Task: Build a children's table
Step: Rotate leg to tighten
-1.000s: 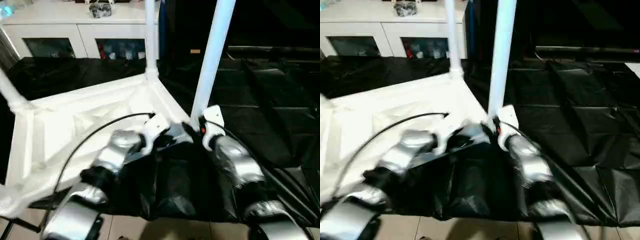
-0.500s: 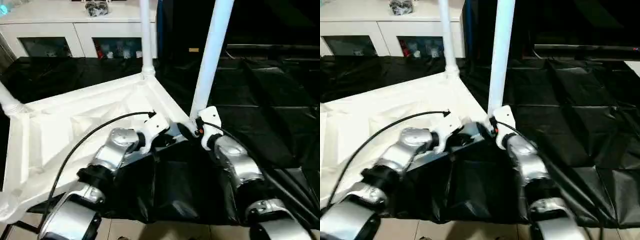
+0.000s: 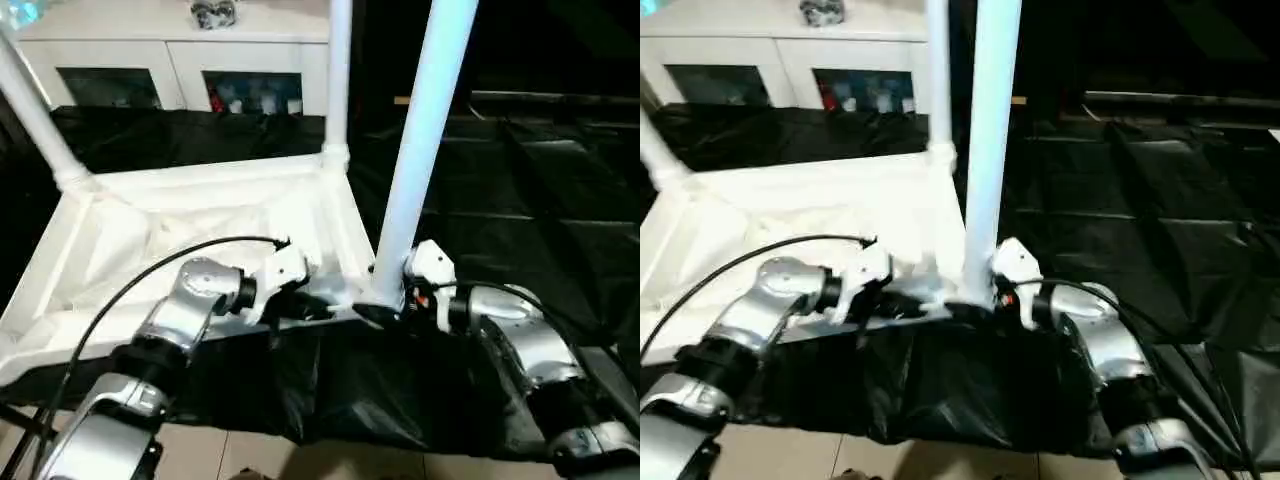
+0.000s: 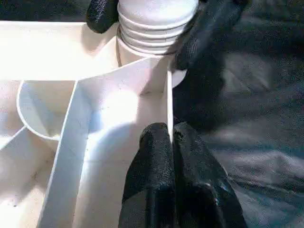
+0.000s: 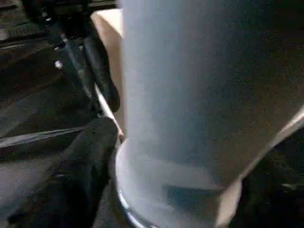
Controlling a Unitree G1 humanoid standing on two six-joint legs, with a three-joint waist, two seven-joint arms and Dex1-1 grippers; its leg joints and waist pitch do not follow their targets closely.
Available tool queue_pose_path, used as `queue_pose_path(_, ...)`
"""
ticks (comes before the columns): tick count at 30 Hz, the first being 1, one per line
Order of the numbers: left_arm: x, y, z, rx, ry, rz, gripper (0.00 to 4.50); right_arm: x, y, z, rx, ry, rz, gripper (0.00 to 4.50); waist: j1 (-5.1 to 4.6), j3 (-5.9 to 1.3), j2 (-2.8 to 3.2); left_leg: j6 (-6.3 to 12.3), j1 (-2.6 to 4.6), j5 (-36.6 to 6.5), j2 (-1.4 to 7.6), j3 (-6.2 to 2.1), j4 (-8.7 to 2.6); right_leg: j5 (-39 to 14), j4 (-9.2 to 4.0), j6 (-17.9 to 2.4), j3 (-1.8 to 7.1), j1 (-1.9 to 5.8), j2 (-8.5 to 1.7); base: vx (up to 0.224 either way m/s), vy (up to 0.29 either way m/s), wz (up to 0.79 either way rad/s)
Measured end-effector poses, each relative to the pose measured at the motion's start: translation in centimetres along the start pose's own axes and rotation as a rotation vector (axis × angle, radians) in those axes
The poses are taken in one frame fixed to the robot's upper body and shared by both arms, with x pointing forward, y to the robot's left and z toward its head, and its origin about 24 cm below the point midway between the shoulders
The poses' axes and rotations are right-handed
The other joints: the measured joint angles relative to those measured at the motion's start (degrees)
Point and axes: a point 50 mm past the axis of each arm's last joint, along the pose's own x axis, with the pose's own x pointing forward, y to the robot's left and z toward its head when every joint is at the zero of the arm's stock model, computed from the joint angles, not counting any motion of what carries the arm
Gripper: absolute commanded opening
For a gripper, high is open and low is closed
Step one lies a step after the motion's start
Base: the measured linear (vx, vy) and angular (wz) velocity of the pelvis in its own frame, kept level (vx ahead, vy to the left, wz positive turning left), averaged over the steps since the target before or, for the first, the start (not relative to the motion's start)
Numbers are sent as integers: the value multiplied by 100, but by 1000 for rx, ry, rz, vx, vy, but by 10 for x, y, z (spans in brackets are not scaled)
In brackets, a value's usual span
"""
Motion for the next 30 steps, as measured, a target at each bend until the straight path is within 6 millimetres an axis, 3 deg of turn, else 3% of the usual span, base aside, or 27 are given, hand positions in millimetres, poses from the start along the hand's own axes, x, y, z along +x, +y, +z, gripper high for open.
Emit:
queue_pose_path(8, -2, -3, -2, 1, 2, -44, 0, -3, 7, 0, 13, 7, 58, 276, 44, 0, 0, 0, -7, 0, 0, 0, 6, -1, -1, 1, 1, 0, 0, 0, 0, 0)
queue_pose_path(12, -1, -2, -1, 2, 1, -19, 0, -2, 6, -1, 22, 0, 21, 271, 51, 0, 0, 0, -3, 0, 1, 0, 5, -1, 0, 1, 1, 1, 0, 0, 0, 0)
queue_pose_path(22, 30, 15, 11, -61, -6, 292, 0, 33, -21, -1, 178, -50, -540, 270, -177, -3, -1, -1, 16, 0, -5, -2, 9, -14, -1, 24, 5, 9, 0, 0, 0, 0)
queue_pose_path(27, 47, 20, 20, -88, -6, 391, 0, 45, -30, 4, 220, -37, -741, 270, -192, -10, 11, -1, 17, 0, -5, -3, 10, -14, -3, 25, 5, 10, -1, 0, 0, 0)
queue_pose_path(29, 48, 20, 21, -89, -8, 395, 0, 46, -30, 4, 227, -48, -754, 340, -189, -15, 18, -1, 16, 0, -5, -3, 7, -14, -2, 25, 5, 10, -1, 0, 0, 0)
queue_pose_path(30, 48, 20, 21, -89, -9, 395, 0, 46, -30, 4, 230, -51, -751, 340, -188, -18, 19, -1, 17, 0, -5, -3, 6, -14, -2, 24, 4, 11, -1, 0, 0, 0)
